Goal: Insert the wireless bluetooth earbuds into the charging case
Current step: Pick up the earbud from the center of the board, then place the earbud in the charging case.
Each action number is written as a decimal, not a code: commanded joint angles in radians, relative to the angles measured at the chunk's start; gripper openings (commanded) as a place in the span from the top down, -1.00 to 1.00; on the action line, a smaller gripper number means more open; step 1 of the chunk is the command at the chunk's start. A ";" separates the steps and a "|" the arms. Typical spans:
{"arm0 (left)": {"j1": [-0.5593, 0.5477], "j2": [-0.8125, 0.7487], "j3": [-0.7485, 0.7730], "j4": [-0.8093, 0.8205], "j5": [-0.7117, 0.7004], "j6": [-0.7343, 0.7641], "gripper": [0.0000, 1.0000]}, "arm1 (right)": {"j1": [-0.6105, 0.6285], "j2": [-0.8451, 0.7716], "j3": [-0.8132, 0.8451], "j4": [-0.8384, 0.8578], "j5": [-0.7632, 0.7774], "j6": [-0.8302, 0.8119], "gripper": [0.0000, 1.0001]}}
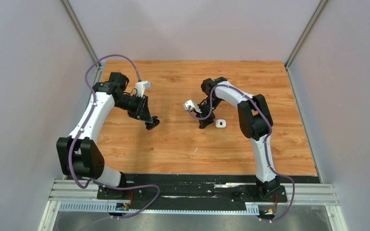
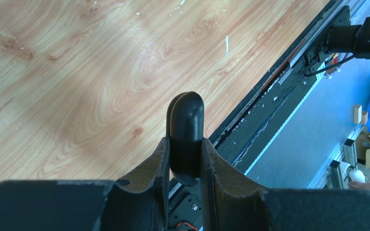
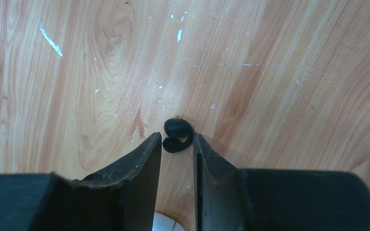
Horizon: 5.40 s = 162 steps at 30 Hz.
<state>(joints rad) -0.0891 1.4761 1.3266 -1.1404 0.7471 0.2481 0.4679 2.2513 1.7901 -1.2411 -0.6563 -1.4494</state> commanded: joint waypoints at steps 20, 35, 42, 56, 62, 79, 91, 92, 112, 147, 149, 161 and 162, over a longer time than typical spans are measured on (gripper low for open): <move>0.006 0.003 0.016 0.019 0.030 -0.013 1.00 | -0.006 0.014 0.115 -0.041 -0.059 0.070 0.46; 0.006 0.000 0.008 0.020 0.030 -0.010 1.00 | -0.005 0.043 0.091 -0.015 -0.054 0.083 0.39; 0.006 0.003 0.010 0.022 0.032 -0.012 1.00 | -0.005 0.015 0.037 0.001 -0.040 0.078 0.35; 0.006 -0.005 0.002 0.022 0.032 -0.013 1.00 | -0.008 0.007 0.057 -0.001 -0.026 0.102 0.40; 0.006 -0.004 0.004 0.023 0.031 -0.012 1.00 | -0.018 0.010 0.066 -0.011 -0.019 0.115 0.38; 0.006 -0.007 0.002 0.027 0.034 -0.014 1.00 | -0.022 0.019 0.103 -0.035 -0.064 0.136 0.85; 0.004 0.026 0.006 0.045 0.086 -0.050 1.00 | -0.017 -0.130 0.151 -0.017 -0.279 0.203 1.00; 0.003 0.030 0.013 0.046 0.098 -0.056 1.00 | -0.014 -0.171 0.150 -0.002 -0.312 0.204 1.00; -0.104 0.118 0.149 0.049 0.225 -0.069 1.00 | 0.208 -0.489 -0.029 0.381 -0.350 0.268 1.00; -0.106 0.098 0.157 0.033 0.330 -0.053 1.00 | 0.257 -0.412 -0.010 0.363 -0.305 0.195 1.00; -0.105 0.098 0.157 0.034 0.332 -0.056 1.00 | 0.261 -0.410 -0.005 0.349 -0.290 0.183 1.00; -0.106 0.104 0.156 0.039 0.334 -0.061 1.00 | 0.278 -0.391 0.042 0.278 -0.217 0.152 1.00; -0.106 0.104 0.154 0.038 0.333 -0.060 1.00 | 0.278 -0.390 0.046 0.270 -0.209 0.152 1.00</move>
<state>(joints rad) -0.1902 1.5959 1.4487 -1.1034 1.0241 0.1844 0.7372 1.8446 1.7924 -0.9306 -0.8879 -1.2774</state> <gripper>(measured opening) 0.304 0.020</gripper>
